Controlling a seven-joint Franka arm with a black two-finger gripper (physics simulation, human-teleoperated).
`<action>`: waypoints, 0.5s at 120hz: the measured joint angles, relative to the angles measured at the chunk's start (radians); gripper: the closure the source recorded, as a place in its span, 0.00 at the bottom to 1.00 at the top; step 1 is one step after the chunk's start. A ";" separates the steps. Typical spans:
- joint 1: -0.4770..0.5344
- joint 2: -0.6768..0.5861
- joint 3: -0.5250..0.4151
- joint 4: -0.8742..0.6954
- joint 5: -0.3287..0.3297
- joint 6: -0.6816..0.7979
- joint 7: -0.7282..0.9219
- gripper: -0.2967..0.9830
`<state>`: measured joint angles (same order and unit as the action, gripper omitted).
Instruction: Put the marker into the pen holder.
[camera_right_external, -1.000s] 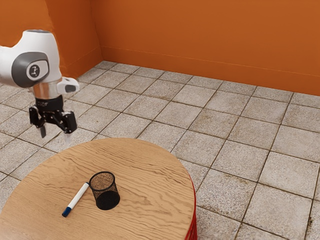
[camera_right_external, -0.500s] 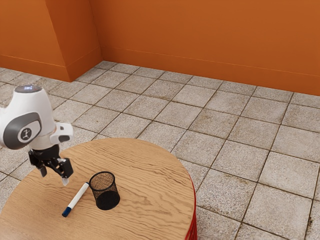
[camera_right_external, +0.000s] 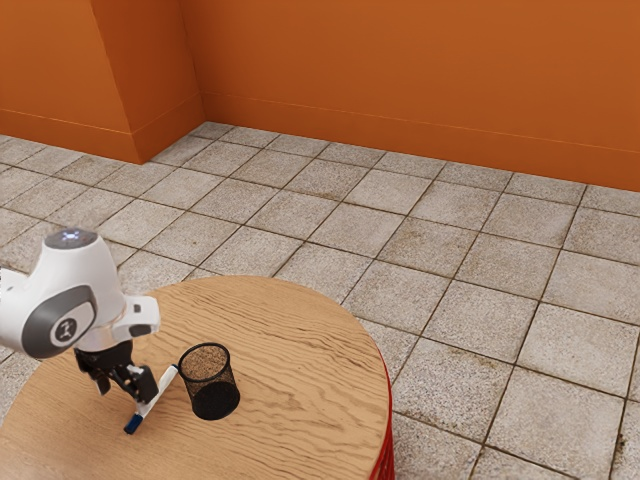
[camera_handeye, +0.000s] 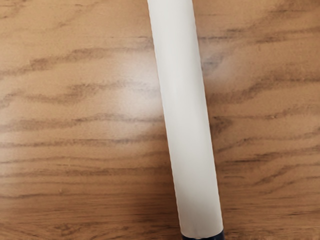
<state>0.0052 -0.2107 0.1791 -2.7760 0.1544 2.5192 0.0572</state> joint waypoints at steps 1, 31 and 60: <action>0.000 -0.001 -0.003 -0.002 0.000 0.002 -0.001 0.23; -0.001 0.000 -0.041 -0.032 -0.019 0.043 -0.024 0.23; -0.001 0.041 -0.048 -0.032 -0.034 0.070 -0.047 0.31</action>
<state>0.0047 -0.1697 0.1308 -2.8080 0.1205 2.5893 0.0102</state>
